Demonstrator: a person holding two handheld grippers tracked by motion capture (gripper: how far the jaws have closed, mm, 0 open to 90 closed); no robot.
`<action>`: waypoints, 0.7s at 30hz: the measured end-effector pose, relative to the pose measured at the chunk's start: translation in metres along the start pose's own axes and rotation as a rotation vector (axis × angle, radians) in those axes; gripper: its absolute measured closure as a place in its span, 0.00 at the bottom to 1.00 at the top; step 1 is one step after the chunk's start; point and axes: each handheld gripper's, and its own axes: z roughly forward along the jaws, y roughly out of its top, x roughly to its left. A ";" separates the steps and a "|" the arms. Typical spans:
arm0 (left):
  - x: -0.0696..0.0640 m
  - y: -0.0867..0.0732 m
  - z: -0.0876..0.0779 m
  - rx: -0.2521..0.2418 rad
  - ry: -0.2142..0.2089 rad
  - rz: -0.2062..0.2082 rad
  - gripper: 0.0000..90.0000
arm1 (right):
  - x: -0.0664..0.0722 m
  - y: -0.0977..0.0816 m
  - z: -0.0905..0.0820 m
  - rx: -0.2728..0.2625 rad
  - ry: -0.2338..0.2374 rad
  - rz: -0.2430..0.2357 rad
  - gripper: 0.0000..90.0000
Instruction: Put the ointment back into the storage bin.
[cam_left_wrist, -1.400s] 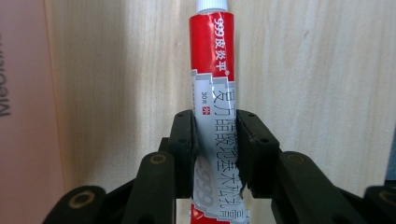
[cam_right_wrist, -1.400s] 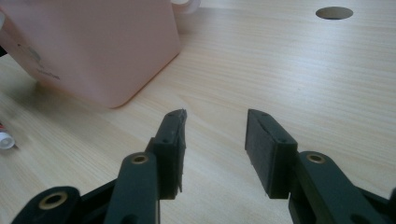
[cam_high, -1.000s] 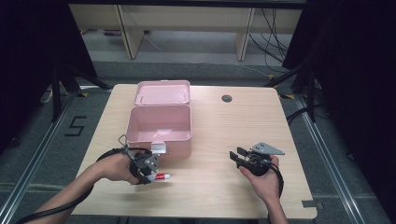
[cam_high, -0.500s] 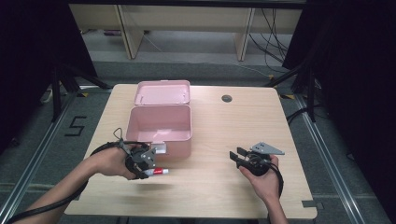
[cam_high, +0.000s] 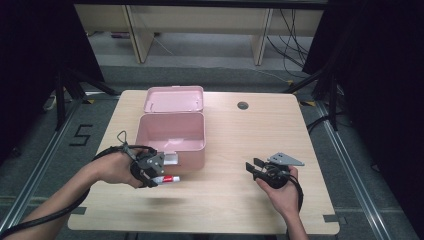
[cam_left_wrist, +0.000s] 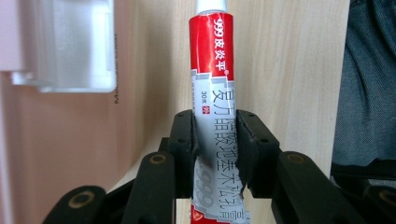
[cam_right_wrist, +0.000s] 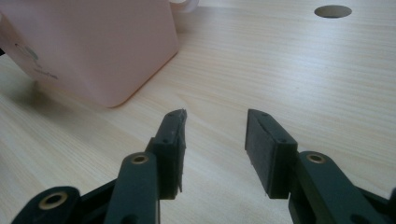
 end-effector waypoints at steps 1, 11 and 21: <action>0.000 0.000 0.000 0.001 -0.001 0.000 0.76 | 0.000 0.000 0.000 0.000 0.003 -0.003 0.66; 0.001 0.001 -0.001 0.011 -0.005 0.005 0.76 | -0.001 0.000 -0.001 0.007 -0.017 -0.022 0.66; 0.003 0.002 -0.011 0.010 0.011 0.014 0.76 | -0.001 0.000 -0.001 0.006 -0.021 -0.021 0.66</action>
